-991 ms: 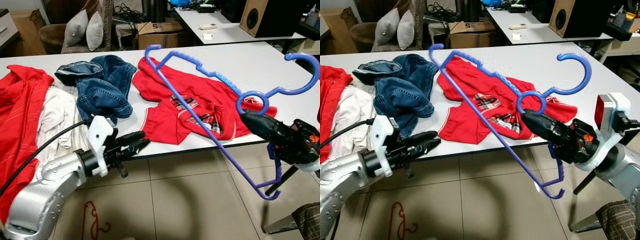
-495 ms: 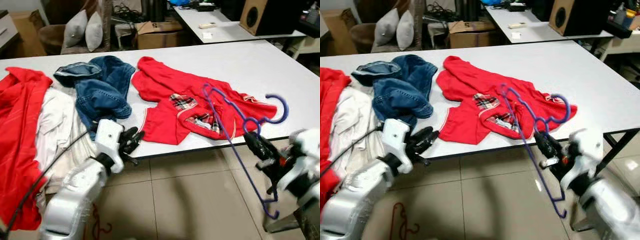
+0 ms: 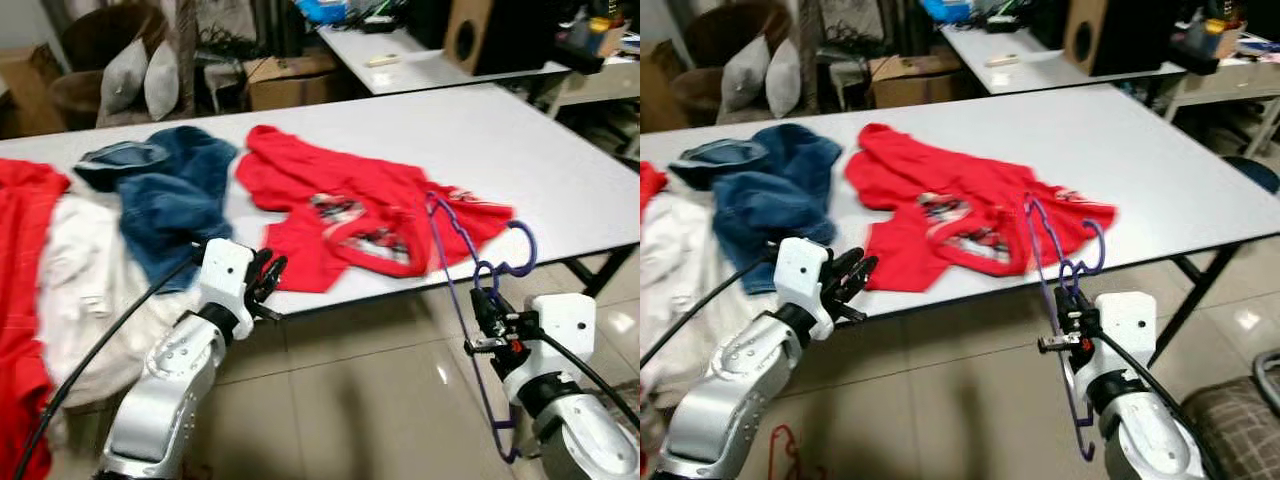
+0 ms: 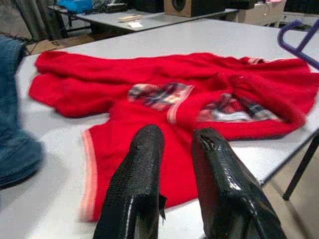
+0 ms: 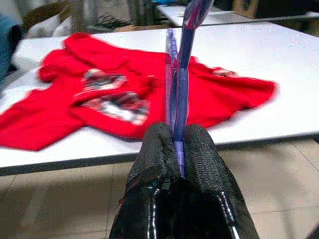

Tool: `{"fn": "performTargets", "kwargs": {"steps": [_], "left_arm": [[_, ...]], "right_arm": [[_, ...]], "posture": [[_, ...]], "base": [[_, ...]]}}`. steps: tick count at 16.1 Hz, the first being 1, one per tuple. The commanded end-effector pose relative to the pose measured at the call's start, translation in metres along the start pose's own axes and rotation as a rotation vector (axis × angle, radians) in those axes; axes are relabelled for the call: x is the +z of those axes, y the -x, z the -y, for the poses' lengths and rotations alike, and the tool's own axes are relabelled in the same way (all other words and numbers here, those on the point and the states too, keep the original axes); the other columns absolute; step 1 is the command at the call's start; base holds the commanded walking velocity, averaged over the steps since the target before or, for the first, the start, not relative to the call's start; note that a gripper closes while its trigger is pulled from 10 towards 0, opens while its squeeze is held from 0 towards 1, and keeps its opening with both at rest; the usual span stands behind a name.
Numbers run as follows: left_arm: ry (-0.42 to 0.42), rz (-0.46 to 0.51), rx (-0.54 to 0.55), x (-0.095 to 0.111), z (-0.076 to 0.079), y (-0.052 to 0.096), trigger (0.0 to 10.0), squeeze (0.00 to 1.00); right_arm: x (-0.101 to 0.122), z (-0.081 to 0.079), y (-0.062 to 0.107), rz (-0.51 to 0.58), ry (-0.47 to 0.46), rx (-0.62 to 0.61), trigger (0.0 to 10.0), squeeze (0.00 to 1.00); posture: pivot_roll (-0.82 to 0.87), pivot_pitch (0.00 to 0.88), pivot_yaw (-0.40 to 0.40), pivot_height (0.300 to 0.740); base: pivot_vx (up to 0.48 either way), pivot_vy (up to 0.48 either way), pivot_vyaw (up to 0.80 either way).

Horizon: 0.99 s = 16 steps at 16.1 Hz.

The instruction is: Hang hanger

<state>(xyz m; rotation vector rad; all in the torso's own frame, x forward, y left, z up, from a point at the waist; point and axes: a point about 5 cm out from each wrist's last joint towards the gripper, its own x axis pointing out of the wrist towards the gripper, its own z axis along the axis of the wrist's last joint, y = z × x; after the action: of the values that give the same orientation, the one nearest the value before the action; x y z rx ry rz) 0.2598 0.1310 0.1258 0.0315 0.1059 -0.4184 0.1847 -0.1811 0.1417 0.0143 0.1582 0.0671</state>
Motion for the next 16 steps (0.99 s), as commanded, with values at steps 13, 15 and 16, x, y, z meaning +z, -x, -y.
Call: {"fn": "performTargets", "kwargs": {"steps": [13,15,16], "left_arm": [[0.004,0.059,0.026,0.009,0.001,-0.006,10.0,0.0],[0.005,0.059,-0.008,0.008,0.004,-0.005,10.0,0.0],[0.007,0.053,-0.011,0.007,0.005,-0.004,10.0,0.0]], "right_arm": [[0.013,-0.005,-0.003,0.089,0.091,0.035,10.0,0.0],[0.014,-0.005,-0.004,0.1,0.085,0.038,10.0,0.0],[0.015,-0.005,-0.005,0.098,0.086,0.041,10.0,0.0]], "posture": [[-0.1,0.02,0.055,0.74],[-0.1,0.021,0.054,0.74],[-0.09,0.023,0.052,0.74]], "base": [[0.0,0.201,-0.24],[0.0,0.0,-0.21],[0.255,0.0,-0.8]]}}
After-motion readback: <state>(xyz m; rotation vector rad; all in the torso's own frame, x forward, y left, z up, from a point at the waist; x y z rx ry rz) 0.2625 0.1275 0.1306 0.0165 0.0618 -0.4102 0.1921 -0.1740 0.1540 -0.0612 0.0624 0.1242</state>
